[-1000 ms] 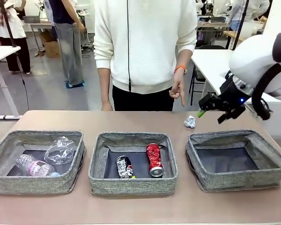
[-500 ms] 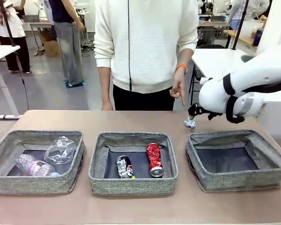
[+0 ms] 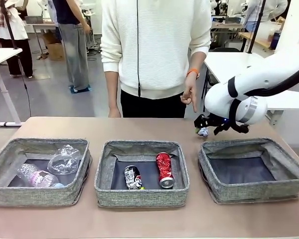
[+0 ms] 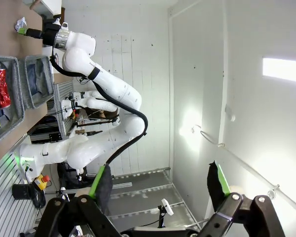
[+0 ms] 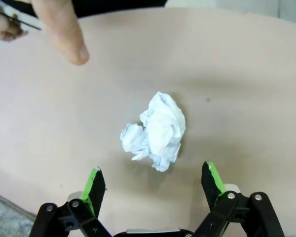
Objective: Sort the waste into the appropriate baskets.
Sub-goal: Pick up the waste item pointed out by the person, then place the picked waste into the Fabric basket indicated by the person.
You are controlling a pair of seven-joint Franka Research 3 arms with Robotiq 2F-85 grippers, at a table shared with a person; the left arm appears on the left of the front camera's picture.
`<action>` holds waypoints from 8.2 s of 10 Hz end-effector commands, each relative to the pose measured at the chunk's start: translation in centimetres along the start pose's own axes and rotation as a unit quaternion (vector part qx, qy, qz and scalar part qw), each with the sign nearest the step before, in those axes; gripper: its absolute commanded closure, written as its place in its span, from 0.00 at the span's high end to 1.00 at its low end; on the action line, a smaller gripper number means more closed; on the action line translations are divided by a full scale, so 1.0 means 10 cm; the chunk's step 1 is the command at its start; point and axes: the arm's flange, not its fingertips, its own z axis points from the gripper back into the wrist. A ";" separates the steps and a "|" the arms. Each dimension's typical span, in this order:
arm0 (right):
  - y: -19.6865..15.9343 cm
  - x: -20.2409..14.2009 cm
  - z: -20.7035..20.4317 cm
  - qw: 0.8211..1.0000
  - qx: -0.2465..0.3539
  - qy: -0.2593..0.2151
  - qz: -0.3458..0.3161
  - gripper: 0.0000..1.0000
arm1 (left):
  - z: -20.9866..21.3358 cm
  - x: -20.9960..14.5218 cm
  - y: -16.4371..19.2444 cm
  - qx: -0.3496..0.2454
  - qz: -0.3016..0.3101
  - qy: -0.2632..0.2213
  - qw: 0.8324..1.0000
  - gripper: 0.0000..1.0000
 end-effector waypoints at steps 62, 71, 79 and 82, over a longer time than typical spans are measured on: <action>4.65 -0.76 4.55 0.973 -0.159 0.100 0.132 0.08 | -0.04 -0.01 -0.04 -0.009 -0.002 -0.003 1.000 1.00; 4.44 -0.86 4.55 0.976 -0.157 0.087 0.127 0.08 | -0.04 -0.01 -0.04 -0.009 -0.002 -0.003 1.000 1.00; 4.44 -0.86 4.55 0.976 -0.157 0.087 0.127 0.08 | -0.04 -0.01 -0.04 -0.009 -0.002 -0.003 1.000 1.00; 4.44 -0.86 4.55 0.976 -0.157 0.087 0.127 0.08 | -0.04 -0.01 -0.04 -0.009 -0.002 -0.003 1.000 1.00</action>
